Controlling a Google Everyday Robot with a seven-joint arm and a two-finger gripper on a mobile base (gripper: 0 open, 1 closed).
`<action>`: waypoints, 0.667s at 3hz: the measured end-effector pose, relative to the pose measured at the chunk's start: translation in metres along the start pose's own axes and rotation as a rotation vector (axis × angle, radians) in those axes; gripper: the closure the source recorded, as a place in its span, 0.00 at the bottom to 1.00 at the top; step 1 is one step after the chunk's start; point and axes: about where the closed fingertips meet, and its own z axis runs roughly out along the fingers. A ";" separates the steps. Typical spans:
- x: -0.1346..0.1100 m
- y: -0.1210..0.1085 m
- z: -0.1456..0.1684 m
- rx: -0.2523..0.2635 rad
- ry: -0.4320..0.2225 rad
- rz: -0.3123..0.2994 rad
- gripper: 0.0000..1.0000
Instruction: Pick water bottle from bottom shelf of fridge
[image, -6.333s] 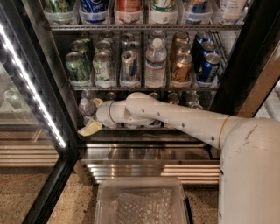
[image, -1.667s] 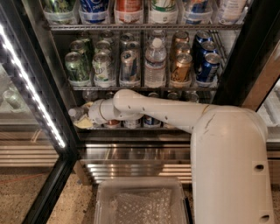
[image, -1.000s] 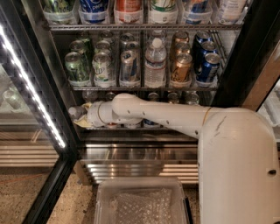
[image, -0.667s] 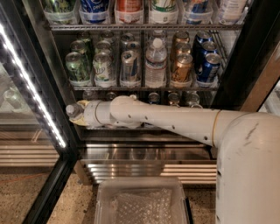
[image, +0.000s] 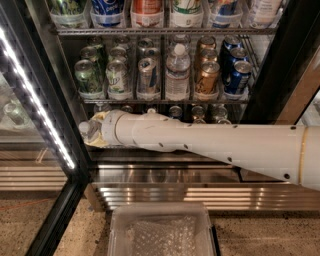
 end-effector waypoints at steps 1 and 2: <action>-0.012 -0.003 -0.039 0.011 -0.003 0.041 1.00; -0.044 0.015 -0.073 -0.014 -0.058 0.146 1.00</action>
Offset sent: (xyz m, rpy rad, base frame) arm -0.0933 -0.1588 0.0969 0.2654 0.1951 -0.2066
